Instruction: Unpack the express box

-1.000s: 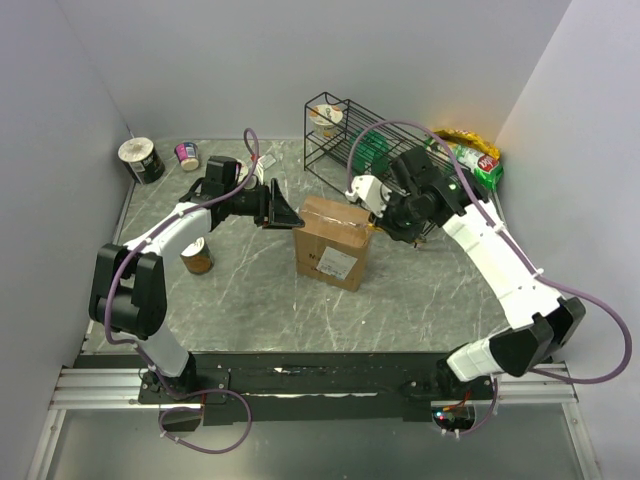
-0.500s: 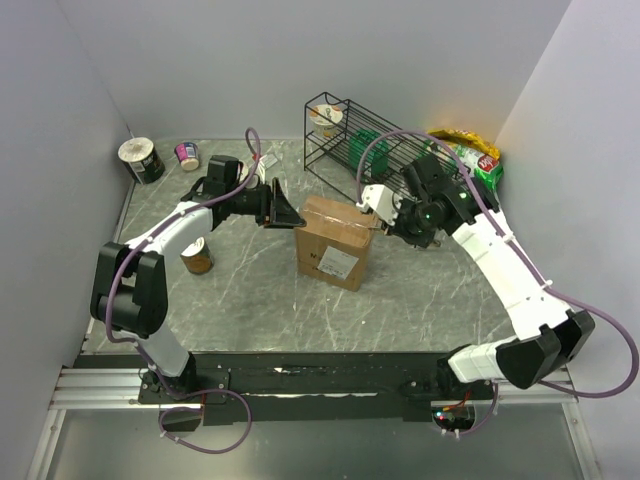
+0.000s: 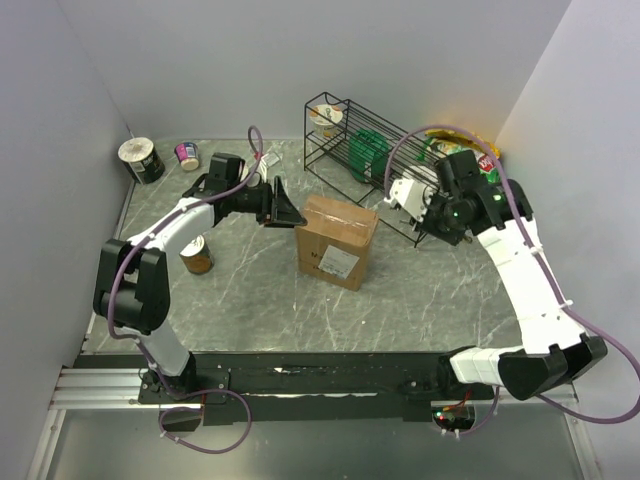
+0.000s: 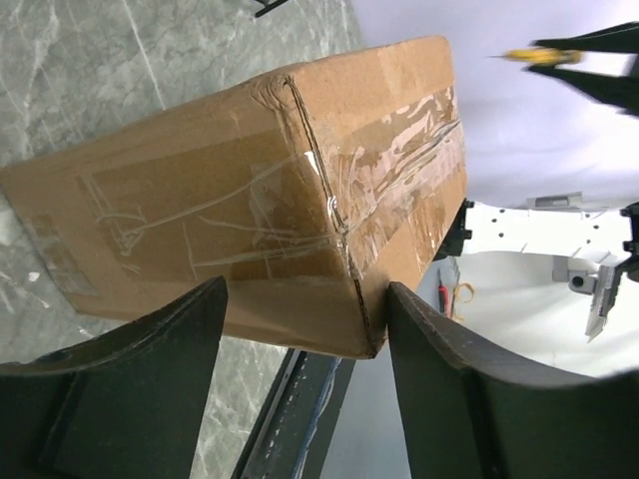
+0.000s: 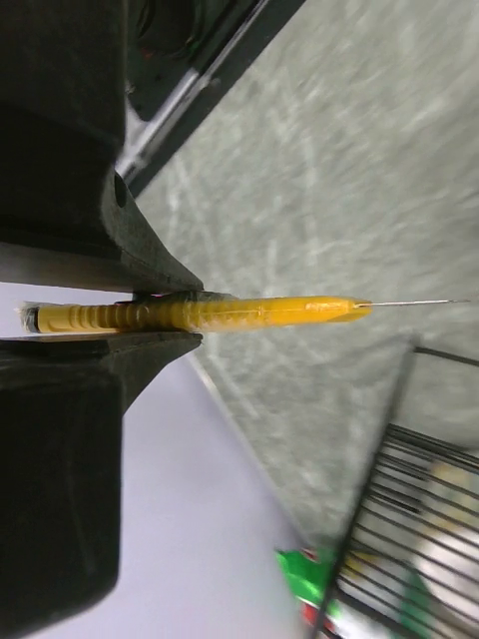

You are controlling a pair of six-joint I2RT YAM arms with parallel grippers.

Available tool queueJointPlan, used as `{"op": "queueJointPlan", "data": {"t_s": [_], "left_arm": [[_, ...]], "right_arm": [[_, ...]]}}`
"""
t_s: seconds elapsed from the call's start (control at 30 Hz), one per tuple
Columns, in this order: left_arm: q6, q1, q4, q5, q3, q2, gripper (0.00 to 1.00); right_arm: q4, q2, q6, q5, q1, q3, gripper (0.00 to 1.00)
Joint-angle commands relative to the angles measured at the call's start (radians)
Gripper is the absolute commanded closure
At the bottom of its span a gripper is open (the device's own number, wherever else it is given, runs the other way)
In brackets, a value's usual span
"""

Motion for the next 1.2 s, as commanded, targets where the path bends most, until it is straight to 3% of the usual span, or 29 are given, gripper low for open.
{"op": "queueJointPlan", "data": {"t_s": [0.0, 0.13, 0.33, 0.5, 0.73, 0.97, 1.17], "left_arm": [[0.197, -0.014, -0.171, -0.307, 0.016, 0.051, 0.30], [0.329, -0.012, -0.199, -0.325, 0.088, -0.111, 0.24], [0.642, -0.023, -0.005, -0.348, 0.106, -0.355, 0.20], [0.917, -0.121, -0.069, -0.376, 0.242, -0.370, 0.20], [0.929, -0.190, -0.192, -0.301, 0.445, -0.255, 0.25], [0.998, -0.259, -0.212, -0.270, 0.399, -0.267, 0.24], [1.030, -0.296, -0.226, -0.271, 0.379, -0.288, 0.31]], "right_arm": [[-0.175, -0.041, 0.043, -0.224, -0.015, 0.134, 1.00], [-0.016, -0.068, 0.127, -0.432, -0.020, 0.143, 1.00], [0.259, -0.030, 0.183, -0.630, -0.018, 0.133, 1.00], [0.311, 0.087, 0.209, -0.738, 0.006, 0.251, 1.00], [0.359, 0.134, 0.235, -0.658, 0.115, 0.301, 1.00], [0.344, 0.105, 0.160, -0.517, 0.246, 0.263, 1.00], [0.325, 0.119, 0.163, -0.431, 0.270, 0.284, 1.00]]}}
